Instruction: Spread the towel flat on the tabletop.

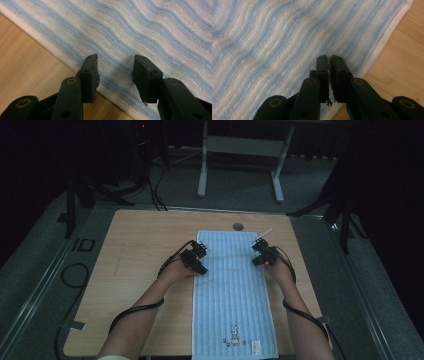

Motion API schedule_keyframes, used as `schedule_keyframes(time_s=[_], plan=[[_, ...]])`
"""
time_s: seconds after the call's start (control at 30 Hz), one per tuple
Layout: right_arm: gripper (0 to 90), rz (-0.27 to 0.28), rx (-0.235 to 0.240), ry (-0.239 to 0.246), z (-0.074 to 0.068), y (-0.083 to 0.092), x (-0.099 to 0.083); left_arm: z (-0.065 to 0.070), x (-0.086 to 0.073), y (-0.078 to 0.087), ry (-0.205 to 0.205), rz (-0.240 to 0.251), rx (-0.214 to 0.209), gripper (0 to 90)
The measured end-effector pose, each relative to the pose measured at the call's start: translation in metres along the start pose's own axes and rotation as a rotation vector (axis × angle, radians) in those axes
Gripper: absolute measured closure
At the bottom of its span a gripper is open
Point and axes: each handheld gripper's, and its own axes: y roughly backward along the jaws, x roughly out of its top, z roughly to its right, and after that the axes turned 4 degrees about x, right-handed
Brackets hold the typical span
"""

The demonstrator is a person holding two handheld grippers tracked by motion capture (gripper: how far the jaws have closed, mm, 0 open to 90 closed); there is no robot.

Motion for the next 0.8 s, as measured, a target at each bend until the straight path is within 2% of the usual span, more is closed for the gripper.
schedule_keyframes(time_s=[0.2,0.3,0.47,0.63,0.77,0.8], plan=[[83.8,-0.007,-0.005,-0.008,0.003,-0.001,0.005,-0.001,0.002,-0.001,0.003,0.002,0.003,54.5],[78.9,-0.009,0.007,-0.010,0.002,0.002,0.003,0.000,0.000,0.002,0.003,-0.001,0.003,52.2],[67.7,0.027,0.010,-0.023,0.009,0.016,-0.005,-0.006,-0.006,0.016,0.042,0.020,0.036,52.1],[63.7,0.028,0.008,-0.047,0.020,0.028,-0.013,-0.016,-0.013,0.026,0.093,0.033,0.050,52.0],[59.2,0.034,0.044,-0.079,0.025,0.032,-0.018,-0.021,-0.017,0.029,0.123,0.035,0.049,49.4],[58.9,0.041,0.040,-0.086,0.025,0.034,-0.019,-0.021,-0.019,0.030,0.126,0.035,0.052,49.4]])
